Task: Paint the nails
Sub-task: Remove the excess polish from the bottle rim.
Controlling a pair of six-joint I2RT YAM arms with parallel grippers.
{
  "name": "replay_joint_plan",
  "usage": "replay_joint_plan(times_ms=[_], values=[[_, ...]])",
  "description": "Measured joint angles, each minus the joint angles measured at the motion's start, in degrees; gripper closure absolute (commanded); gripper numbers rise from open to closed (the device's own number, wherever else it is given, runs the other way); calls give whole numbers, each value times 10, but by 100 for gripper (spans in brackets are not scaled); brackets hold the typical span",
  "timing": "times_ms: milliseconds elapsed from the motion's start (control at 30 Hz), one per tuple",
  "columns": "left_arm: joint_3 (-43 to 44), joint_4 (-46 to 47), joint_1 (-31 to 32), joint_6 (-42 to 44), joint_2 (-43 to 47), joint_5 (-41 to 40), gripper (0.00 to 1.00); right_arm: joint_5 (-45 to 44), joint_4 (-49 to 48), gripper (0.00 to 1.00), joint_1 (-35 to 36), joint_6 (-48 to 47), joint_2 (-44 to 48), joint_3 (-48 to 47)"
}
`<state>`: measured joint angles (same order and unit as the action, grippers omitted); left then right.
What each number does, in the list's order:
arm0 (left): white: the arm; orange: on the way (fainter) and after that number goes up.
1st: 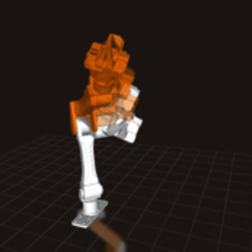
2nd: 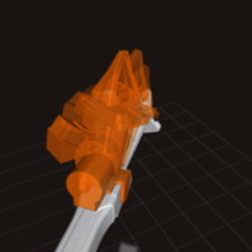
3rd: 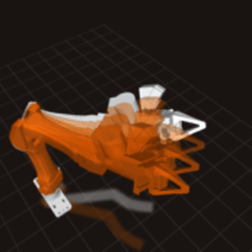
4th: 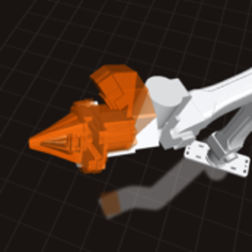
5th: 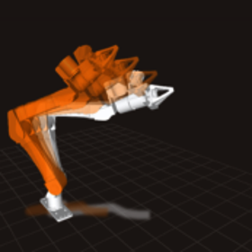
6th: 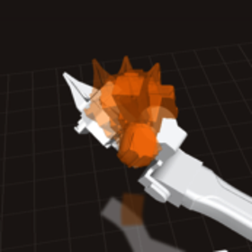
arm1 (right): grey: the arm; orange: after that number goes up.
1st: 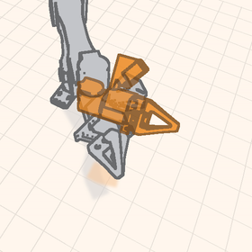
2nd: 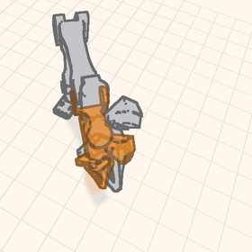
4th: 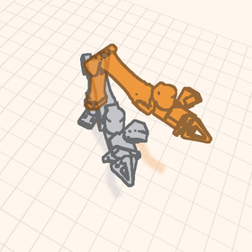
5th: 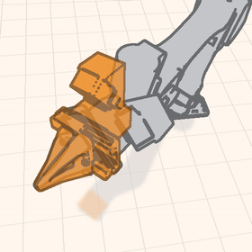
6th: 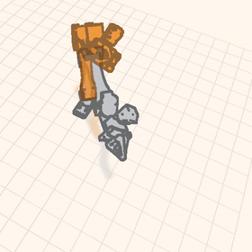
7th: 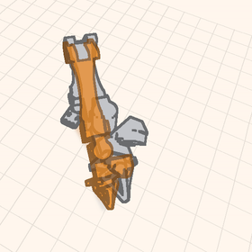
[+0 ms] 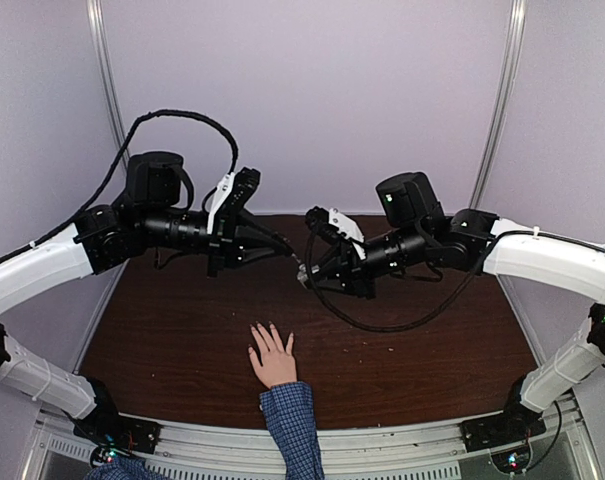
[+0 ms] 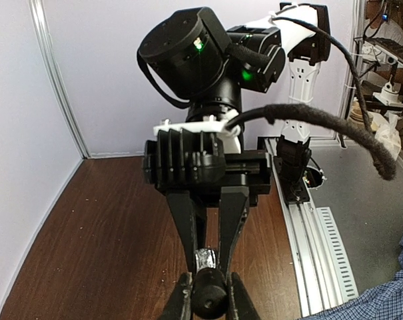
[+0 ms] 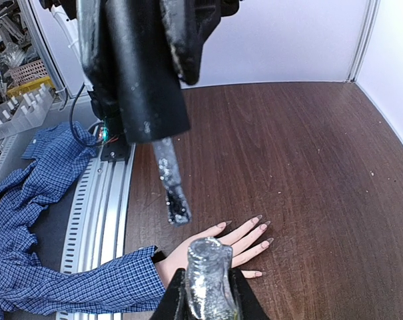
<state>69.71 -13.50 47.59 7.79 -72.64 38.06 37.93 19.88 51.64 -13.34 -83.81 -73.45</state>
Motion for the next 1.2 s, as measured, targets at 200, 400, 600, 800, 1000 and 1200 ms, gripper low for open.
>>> replay_joint_plan(times_ms=[200,400,600,800,1000,1200], values=[[0,0,0,-2,-11,14,100,11,0,100,0,0,0,0],[0,-1,0,-3,-20,20,100,13,-4,100,0,0,0,0],[0,-2,0,-3,-20,19,100,21,-5,100,0,0,0,0],[0,-2,0,-3,-20,12,100,32,-5,100,0,-2,0,0],[0,-3,0,-3,-20,3,100,37,-9,100,0,-3,0,0],[0,-3,0,-2,-19,-2,100,37,-13,100,0,-2,1,4]])
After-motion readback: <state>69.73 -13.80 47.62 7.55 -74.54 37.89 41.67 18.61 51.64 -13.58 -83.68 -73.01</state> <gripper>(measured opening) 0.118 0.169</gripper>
